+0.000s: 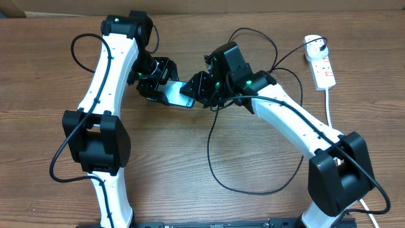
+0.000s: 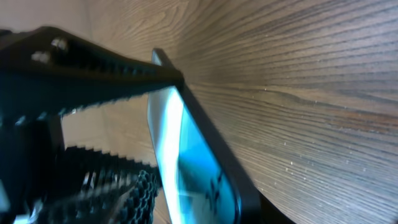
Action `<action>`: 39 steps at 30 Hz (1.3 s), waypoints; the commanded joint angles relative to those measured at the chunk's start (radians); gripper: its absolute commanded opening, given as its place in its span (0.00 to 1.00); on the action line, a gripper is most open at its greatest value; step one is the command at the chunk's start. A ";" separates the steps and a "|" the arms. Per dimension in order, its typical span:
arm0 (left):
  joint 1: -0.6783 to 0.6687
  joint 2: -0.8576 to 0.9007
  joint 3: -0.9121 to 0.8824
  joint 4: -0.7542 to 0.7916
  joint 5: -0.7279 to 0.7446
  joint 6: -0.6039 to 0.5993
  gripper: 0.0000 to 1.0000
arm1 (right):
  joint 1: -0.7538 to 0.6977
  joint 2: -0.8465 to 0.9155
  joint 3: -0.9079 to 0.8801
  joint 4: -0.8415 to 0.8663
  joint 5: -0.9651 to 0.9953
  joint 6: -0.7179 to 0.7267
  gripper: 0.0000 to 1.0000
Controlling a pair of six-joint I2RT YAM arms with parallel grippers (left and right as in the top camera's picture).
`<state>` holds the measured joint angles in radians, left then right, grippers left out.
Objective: Plug charger to phone and switch on socket
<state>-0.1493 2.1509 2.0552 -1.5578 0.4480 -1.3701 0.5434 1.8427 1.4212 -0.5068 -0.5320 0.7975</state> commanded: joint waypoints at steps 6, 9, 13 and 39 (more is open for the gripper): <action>-0.002 -0.010 0.029 -0.012 0.098 -0.014 0.04 | 0.017 0.011 0.005 0.046 0.061 0.108 0.33; -0.002 -0.010 0.029 -0.013 0.106 -0.014 0.04 | 0.019 0.011 0.005 0.056 0.064 0.124 0.30; -0.002 -0.010 0.029 -0.012 0.127 -0.015 0.04 | 0.019 0.011 0.005 0.057 0.064 0.132 0.29; -0.002 -0.010 0.029 -0.009 0.170 -0.022 0.04 | 0.018 0.011 0.005 0.058 0.087 0.153 0.15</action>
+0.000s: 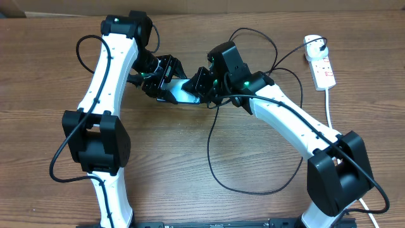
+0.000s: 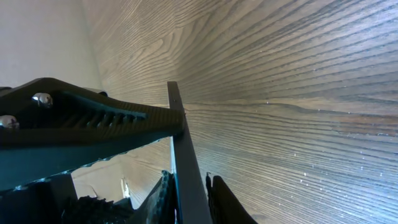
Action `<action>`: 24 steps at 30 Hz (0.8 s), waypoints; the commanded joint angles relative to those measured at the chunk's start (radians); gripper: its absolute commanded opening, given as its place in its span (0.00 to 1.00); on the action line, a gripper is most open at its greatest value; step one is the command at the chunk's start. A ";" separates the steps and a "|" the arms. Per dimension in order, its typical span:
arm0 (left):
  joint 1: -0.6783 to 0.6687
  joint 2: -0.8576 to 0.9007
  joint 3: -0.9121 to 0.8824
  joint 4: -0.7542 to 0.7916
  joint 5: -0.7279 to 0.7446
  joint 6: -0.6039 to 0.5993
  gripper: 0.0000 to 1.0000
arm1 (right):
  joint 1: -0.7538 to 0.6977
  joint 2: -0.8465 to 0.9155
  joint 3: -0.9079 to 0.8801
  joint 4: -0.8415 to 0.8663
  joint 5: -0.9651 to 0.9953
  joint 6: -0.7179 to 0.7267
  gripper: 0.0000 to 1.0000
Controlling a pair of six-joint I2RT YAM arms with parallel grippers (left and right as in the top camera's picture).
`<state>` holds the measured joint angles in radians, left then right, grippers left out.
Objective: Plug charger to phone and switch on socket
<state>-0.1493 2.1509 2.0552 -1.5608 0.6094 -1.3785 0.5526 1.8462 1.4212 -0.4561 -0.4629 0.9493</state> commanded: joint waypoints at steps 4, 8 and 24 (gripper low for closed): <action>-0.002 -0.010 0.029 -0.006 0.008 -0.014 0.04 | 0.009 0.008 0.005 0.007 0.018 0.002 0.13; -0.002 -0.010 0.029 -0.006 0.008 -0.013 0.04 | 0.009 0.008 0.005 0.011 0.017 0.002 0.11; -0.002 -0.010 0.029 -0.006 -0.003 -0.013 0.05 | 0.009 0.008 0.005 0.018 0.018 0.002 0.04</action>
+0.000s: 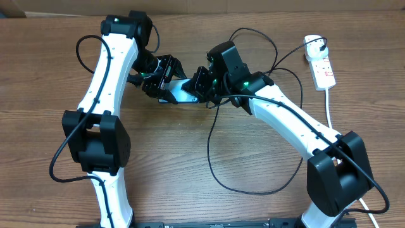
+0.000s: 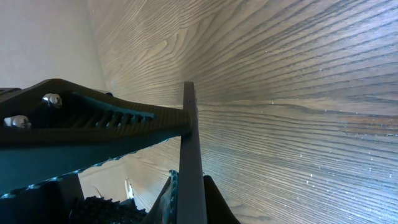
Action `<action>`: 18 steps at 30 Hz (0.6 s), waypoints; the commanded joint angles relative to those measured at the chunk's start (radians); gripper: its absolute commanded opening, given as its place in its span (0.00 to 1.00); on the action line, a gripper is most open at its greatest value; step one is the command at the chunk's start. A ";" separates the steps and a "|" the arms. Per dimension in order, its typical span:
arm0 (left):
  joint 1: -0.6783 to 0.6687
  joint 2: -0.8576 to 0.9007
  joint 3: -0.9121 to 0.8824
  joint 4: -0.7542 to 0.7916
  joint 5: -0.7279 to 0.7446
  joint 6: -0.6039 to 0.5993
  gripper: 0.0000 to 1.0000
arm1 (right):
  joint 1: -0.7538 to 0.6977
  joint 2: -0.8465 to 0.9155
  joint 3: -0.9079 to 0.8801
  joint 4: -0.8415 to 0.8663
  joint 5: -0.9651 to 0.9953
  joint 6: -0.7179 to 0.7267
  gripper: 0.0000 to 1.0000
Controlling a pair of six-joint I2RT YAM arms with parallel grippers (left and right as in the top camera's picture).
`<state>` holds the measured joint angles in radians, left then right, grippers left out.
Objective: Plug charger to phone and switch on socket
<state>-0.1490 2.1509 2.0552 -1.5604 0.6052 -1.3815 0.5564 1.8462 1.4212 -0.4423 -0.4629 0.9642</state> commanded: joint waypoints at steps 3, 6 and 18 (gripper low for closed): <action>-0.002 -0.010 0.029 -0.008 -0.012 -0.007 0.20 | 0.002 0.008 0.005 0.004 0.018 -0.014 0.04; -0.002 -0.010 0.029 -0.008 -0.013 -0.002 0.35 | -0.002 0.008 0.005 0.004 0.018 -0.014 0.04; -0.001 -0.010 0.029 0.000 -0.064 -0.003 1.00 | -0.048 0.008 0.005 0.000 0.008 -0.039 0.04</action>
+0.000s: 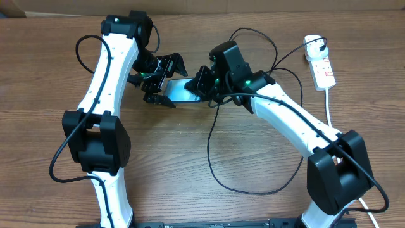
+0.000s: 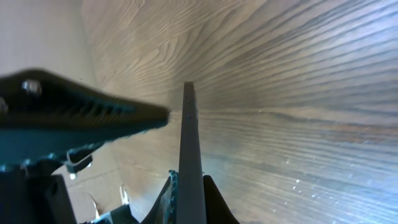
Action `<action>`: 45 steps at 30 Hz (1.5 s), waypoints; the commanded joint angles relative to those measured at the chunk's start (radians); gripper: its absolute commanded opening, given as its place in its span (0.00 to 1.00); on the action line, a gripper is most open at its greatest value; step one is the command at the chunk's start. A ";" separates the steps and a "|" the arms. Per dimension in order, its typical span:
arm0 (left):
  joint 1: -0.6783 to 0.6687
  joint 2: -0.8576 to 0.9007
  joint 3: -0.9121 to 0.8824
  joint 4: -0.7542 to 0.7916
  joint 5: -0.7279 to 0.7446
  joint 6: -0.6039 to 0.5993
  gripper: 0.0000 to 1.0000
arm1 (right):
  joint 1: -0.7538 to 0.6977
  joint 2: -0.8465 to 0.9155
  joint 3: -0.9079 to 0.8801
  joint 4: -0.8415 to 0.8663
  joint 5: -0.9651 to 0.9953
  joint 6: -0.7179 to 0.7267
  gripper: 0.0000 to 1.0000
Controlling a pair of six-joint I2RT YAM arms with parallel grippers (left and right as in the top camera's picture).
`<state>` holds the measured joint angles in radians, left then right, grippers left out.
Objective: Plug charger to phone and switch on socket
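The dark phone (image 1: pixel 182 90) lies between the two arms at the table's middle back. My right gripper (image 1: pixel 201 85) is shut on its right end. In the right wrist view the phone (image 2: pixel 188 137) shows edge-on, pinched between my fingertips. My left gripper (image 1: pixel 169 82) is open, its fingers spread on either side of the phone's left end. One left finger (image 2: pixel 81 115) shows blurred and apart from the phone. The black charger cable (image 1: pixel 218 171) loops over the table to the white socket strip (image 1: pixel 324 68). Its connector end is hidden.
A white plug (image 1: pixel 314 44) sits in the strip's far end at the back right. Loose cable loops lie in front of and behind my right arm (image 1: pixel 285 117). The wooden table (image 1: pixel 50 69) spreads bare to the left and front.
My left gripper has opened, and its finger no longer rests against the phone's far end. The phone stays edge-on in my right gripper at about the same place.
First the phone sat tilted between both grippers with its lit screen showing. Then it stood edge-on to the right wrist camera, with a left finger against its far end, and it stayed so. Now the left fingers stand spread and only my right gripper holds it.
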<state>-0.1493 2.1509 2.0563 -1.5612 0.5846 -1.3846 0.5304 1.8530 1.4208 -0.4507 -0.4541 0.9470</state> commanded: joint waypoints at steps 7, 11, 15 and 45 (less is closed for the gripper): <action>0.003 -0.010 0.027 0.077 -0.154 0.291 1.00 | -0.077 0.000 0.008 0.016 -0.055 -0.075 0.04; 0.013 -0.010 0.027 0.192 -0.003 0.659 1.00 | -0.121 -0.010 0.008 0.024 -0.124 -0.135 0.04; 0.026 -0.010 0.027 0.259 0.135 0.910 1.00 | -0.168 -0.032 0.014 0.029 -0.251 -0.247 0.04; 0.092 -0.010 0.027 0.223 0.387 1.123 1.00 | -0.317 -0.082 0.033 0.038 -0.552 -0.255 0.04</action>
<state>-0.0826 2.1509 2.0609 -1.3380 0.9260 -0.2840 0.2516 1.8263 1.4212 -0.4263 -0.9089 0.6807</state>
